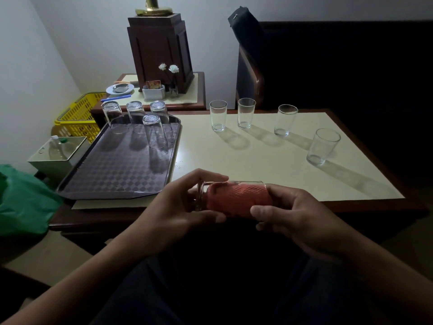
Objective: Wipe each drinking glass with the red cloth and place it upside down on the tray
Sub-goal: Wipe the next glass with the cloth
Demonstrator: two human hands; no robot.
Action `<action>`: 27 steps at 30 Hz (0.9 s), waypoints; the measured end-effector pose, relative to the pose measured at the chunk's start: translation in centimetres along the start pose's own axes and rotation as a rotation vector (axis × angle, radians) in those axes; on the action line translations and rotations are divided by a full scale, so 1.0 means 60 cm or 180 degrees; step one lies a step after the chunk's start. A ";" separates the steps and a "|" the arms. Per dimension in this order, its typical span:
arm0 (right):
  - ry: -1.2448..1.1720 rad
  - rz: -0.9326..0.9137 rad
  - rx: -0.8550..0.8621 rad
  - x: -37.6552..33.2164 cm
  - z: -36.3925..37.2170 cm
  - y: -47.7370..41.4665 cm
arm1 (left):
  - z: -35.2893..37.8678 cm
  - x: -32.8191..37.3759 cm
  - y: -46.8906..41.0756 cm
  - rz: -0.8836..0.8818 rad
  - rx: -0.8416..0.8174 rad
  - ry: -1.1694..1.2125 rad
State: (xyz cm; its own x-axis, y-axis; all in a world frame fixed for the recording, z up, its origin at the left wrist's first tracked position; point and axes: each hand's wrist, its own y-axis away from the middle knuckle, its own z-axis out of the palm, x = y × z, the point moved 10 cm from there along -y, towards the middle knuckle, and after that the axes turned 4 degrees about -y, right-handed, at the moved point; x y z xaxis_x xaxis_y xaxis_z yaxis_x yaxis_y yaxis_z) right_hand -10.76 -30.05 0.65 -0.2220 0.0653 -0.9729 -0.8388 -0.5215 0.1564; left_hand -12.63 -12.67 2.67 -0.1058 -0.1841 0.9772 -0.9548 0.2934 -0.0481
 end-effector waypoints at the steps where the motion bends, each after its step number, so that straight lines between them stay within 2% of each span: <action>1: -0.0192 0.0018 0.0088 0.001 -0.005 -0.001 | -0.002 0.002 0.000 0.0090 0.0041 -0.0098; 3: -0.0272 -0.0169 0.0258 -0.006 -0.013 -0.001 | -0.010 -0.002 -0.002 0.0053 0.0205 -0.0226; 6: 0.0325 -0.0752 0.0408 -0.034 -0.013 0.009 | 0.016 -0.024 -0.003 -0.0597 0.0017 0.0694; 8: 0.0582 -0.0806 0.0424 -0.041 -0.012 0.012 | 0.016 -0.029 -0.001 -0.0714 0.0086 0.0883; 13: 0.0356 -0.0443 0.0442 -0.030 -0.028 0.005 | -0.012 -0.012 -0.005 -0.0190 0.0194 0.0352; 15: 0.0036 -0.0461 0.0449 -0.024 -0.027 0.004 | -0.012 -0.017 -0.006 -0.0317 0.0179 0.0312; 17: 0.0094 -0.0521 0.0441 -0.024 -0.024 0.006 | 0.000 -0.032 -0.005 -0.0627 0.0026 0.0281; 19: 0.0202 -0.0503 0.0328 -0.025 -0.015 0.007 | 0.007 -0.038 -0.003 -0.0674 -0.0088 0.0215; 24: 0.0183 -0.0208 0.0082 -0.007 -0.006 0.001 | -0.011 -0.001 -0.001 0.0022 0.0305 -0.0678; 27: 0.0042 -0.0335 0.0194 -0.012 -0.014 0.002 | -0.021 -0.021 -0.001 -0.0234 0.0465 -0.0485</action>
State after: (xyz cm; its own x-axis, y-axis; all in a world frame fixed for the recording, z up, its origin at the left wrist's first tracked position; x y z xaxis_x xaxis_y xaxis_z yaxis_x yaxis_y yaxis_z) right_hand -10.28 -30.89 1.22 -0.1250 0.1056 -0.9865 -0.8860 -0.4595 0.0631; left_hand -12.06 -11.26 1.74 -0.0644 -0.3428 0.9372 -0.9904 0.1370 -0.0180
